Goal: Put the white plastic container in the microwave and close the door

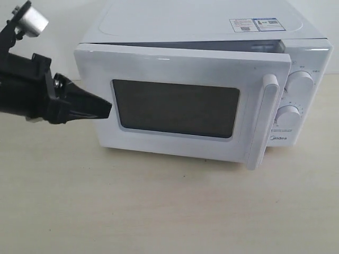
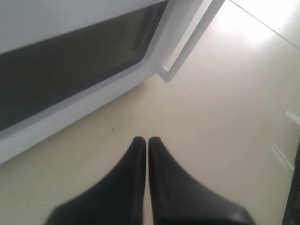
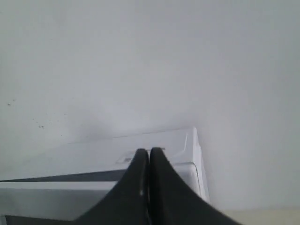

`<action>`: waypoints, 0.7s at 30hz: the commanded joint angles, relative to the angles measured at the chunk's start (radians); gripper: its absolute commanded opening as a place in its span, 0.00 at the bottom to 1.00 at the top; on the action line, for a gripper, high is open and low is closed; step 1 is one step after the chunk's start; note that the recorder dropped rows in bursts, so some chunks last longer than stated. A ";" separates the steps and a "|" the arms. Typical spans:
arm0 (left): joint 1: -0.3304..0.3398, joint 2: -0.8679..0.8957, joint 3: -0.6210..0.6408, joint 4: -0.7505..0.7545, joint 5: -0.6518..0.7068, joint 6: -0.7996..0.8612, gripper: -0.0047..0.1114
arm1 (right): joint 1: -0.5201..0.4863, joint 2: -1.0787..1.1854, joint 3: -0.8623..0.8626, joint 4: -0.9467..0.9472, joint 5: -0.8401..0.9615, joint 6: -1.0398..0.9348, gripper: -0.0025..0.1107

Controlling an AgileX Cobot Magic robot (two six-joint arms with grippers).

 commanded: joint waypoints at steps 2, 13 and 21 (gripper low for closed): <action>-0.003 -0.121 0.132 -0.012 -0.073 -0.013 0.08 | 0.161 0.192 -0.220 -0.109 0.188 -0.164 0.02; -0.003 -0.350 0.320 -0.048 -0.199 -0.031 0.08 | 0.535 0.867 -0.475 -0.158 0.335 -0.201 0.02; -0.003 -0.462 0.394 -0.049 -0.243 -0.039 0.08 | 0.480 1.188 -0.488 -0.326 0.048 0.204 0.02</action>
